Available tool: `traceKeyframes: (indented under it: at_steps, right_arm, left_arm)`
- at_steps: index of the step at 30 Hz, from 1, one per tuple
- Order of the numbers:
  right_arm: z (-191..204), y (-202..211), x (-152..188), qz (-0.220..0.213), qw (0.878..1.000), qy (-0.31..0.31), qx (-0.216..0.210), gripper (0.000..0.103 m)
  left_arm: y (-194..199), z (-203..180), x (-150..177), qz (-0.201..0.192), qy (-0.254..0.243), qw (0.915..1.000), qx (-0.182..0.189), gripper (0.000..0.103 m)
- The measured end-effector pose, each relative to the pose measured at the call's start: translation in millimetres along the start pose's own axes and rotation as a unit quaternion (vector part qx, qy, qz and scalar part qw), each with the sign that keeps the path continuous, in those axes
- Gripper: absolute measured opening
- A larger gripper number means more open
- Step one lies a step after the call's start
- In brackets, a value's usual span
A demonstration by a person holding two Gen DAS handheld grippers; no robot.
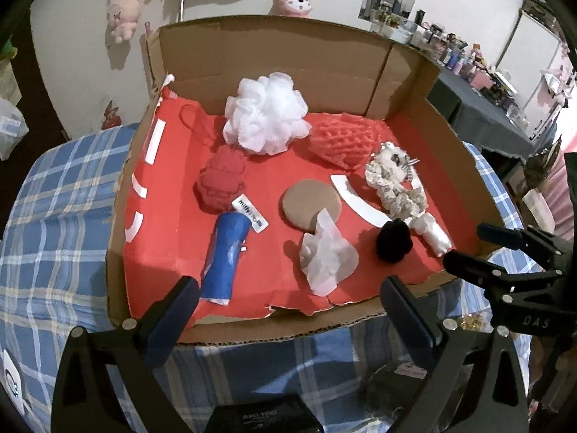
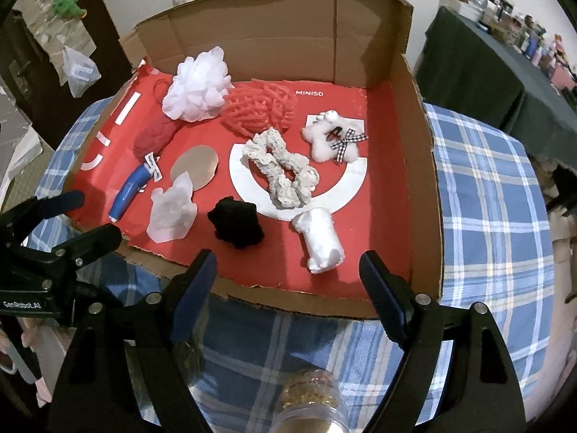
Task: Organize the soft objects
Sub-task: 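Open both tools releasing the items and pull them back from the box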
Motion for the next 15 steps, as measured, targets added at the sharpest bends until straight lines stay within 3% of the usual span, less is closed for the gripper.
traceKeyframes:
  at_steps: [15]
  right_arm:
    - [-9.5, -16.0, 1.1, 0.008, 1.000, -0.024, 0.001, 0.081]
  left_arm:
    - [-20.6, 3.6, 6.3, 0.027, 0.014, 0.9995, -0.012, 0.103]
Point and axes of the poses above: each gripper's, at about its wrist camera, not at the fingertips, and y roughly against the way its jaws point, z to its left, x to its underside, the point moved 6 cm from there along -y, roughly the way its jaws point, and after that the axes turned 7 degrees about -y, right-handed, at the moved point
